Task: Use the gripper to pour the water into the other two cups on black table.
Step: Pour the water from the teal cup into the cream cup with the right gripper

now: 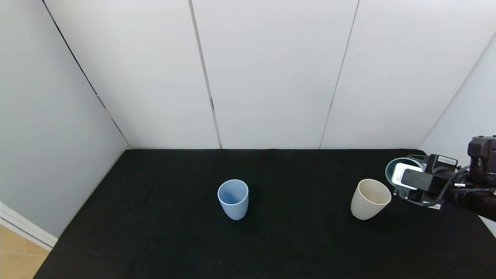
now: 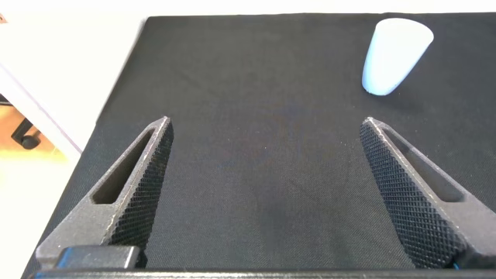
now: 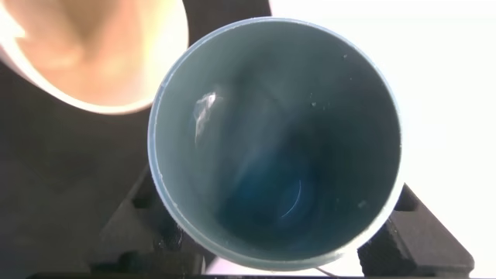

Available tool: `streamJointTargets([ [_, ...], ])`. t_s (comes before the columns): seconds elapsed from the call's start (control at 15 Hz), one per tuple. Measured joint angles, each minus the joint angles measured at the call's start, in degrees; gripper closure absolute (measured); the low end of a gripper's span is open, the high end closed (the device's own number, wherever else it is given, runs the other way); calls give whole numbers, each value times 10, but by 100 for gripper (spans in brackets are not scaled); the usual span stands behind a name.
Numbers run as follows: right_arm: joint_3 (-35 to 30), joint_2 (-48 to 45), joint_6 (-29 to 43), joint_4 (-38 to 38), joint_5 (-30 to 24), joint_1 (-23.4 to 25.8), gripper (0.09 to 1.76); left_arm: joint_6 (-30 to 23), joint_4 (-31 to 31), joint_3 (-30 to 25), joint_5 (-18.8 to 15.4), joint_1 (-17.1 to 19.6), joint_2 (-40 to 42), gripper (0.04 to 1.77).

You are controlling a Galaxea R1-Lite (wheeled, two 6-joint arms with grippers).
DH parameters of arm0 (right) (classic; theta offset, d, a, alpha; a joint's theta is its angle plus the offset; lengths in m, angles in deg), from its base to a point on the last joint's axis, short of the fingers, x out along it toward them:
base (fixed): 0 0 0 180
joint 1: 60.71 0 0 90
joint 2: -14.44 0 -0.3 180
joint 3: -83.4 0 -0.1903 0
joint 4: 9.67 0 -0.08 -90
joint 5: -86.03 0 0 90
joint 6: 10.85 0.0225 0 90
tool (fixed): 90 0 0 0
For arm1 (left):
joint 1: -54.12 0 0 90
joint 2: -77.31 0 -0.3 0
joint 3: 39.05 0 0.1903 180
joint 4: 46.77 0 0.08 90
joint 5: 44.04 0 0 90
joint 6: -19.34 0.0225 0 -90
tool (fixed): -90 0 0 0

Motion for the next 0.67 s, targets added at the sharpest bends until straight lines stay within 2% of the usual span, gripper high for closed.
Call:
streamJointTargets([
  [0.67, 11, 10, -125, 2, 25, 0, 65, 0, 0, 0, 0, 0, 0, 9],
])
